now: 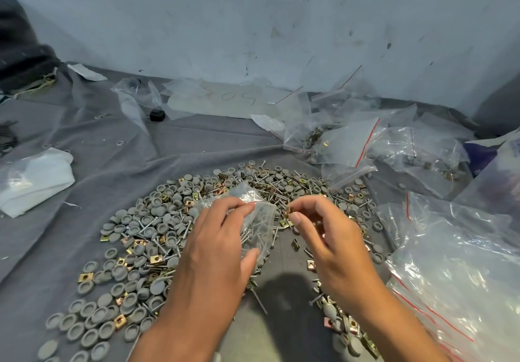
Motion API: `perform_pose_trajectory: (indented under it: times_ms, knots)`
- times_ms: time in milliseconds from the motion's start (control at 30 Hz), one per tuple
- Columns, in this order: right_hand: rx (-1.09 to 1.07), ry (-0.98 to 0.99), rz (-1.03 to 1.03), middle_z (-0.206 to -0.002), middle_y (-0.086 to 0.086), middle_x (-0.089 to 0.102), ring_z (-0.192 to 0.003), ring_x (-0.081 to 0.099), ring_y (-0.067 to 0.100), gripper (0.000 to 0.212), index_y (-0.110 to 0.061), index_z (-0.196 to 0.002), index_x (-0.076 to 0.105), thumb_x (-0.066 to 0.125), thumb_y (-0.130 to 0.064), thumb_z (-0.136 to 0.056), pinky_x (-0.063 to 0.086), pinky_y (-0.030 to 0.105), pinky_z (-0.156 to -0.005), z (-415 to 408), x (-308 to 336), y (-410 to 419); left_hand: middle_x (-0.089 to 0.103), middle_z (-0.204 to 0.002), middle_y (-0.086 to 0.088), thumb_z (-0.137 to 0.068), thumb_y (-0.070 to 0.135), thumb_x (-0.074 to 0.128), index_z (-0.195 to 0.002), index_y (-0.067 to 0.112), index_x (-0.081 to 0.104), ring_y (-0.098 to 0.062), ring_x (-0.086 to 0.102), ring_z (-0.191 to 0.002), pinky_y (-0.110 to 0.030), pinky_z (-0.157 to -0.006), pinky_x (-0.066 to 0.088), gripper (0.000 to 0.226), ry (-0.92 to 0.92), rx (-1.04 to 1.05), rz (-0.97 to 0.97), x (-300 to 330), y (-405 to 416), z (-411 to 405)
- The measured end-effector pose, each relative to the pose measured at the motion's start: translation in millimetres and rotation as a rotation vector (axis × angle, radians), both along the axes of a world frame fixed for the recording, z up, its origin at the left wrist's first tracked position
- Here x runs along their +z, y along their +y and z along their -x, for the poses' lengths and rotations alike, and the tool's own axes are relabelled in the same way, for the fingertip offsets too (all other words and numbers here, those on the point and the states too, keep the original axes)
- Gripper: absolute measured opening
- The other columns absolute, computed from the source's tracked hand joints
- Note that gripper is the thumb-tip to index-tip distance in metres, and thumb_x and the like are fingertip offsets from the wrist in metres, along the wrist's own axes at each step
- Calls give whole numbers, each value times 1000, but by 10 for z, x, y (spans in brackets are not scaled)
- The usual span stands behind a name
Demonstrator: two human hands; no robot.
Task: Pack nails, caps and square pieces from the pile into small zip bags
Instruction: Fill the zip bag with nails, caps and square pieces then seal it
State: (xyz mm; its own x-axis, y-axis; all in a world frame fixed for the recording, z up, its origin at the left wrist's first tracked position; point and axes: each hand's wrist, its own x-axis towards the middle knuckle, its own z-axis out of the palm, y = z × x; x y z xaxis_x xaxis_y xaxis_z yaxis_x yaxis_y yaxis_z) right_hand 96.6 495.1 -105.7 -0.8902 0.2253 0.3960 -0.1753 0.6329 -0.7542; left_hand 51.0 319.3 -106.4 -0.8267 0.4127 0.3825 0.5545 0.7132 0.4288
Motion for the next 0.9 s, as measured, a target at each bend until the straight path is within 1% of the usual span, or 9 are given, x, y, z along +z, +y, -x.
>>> perform_pose_trajectory:
  times_ms: [100, 200, 267, 333, 400, 500, 600, 733, 900]
  knots:
    - [20, 68, -207, -100, -20, 58, -92, 58, -3, 22, -28, -113, 66, 58, -38, -95, 45, 9, -79, 13, 17, -188, 49, -127, 11, -63, 23, 92, -132, 18, 59, -3, 48, -114, -26, -102, 42, 76, -7, -8, -12, -11, 4, 0]
    - [-51, 60, -232, -98, -18, 59, -90, 57, -5, 18, -26, -111, 66, 65, -30, -94, 44, 9, -77, 69, -51, -105, 50, -127, 12, -64, 24, 91, -133, 18, 59, 2, 41, -113, -26, -105, 37, 77, -5, 6, -10, -12, -3, -7]
    - [-125, -90, -280, -94, -20, 59, -86, 55, -3, 13, -30, -104, 64, 70, -30, -92, 44, 13, -74, 82, -116, 63, 51, -127, 11, -64, 24, 90, -133, 18, 59, 1, 42, -113, -27, -106, 34, 77, -11, 10, -11, -7, -5, -10]
    - [-161, -343, -387, -98, -20, 59, -90, 55, -1, 18, -34, -104, 60, 71, -39, -90, 49, 22, -78, 65, -218, 189, 53, -127, 10, -63, 25, 90, -133, 17, 59, 0, 43, -113, -28, -106, 34, 76, -14, 12, -5, 0, 2, -15]
    - [-160, -453, -500, -101, -18, 59, -97, 57, 6, 20, -34, -106, 59, 70, -41, -91, 51, 27, -83, 56, -309, 216, 54, -126, 9, -63, 25, 90, -132, 17, 60, 0, 43, -113, -28, -106, 34, 76, -18, 8, 0, 0, 14, -21]
    - [-168, -356, -431, -104, -14, 62, -98, 59, 5, 14, -31, -109, 64, 66, -28, -96, 46, 16, -83, 88, -307, 185, 52, -126, 11, -63, 27, 89, -133, 18, 59, 1, 44, -113, -27, -107, 33, 77, -15, 5, 10, -1, 11, -26]
    - [-136, -46, -232, -105, -16, 60, -96, 56, -4, 15, -28, -111, 67, 64, -21, -98, 39, 4, -80, 81, -133, 80, 51, -125, 11, -62, 25, 90, -132, 18, 59, -2, 50, -113, -25, -105, 36, 78, -1, -11, 16, -25, 0, -7]
    - [-12, 233, -299, -103, -17, 60, -95, 57, 2, 14, -24, -109, 68, 65, -26, -96, 45, 14, -79, 31, -17, -190, 49, -124, 11, -57, 19, 96, -130, 16, 61, -10, 54, -114, -27, -101, 45, 82, 1, -32, 3, -57, 16, 19]
    - [-144, 180, -331, -99, -13, 63, -89, 59, 7, 13, -22, -103, 71, 70, -27, -91, 51, 25, -74, 106, -140, -41, 53, -123, 9, -58, 19, 94, -129, 15, 62, -12, 56, -113, -30, -100, 49, 78, 23, -41, -19, -50, 15, 23]
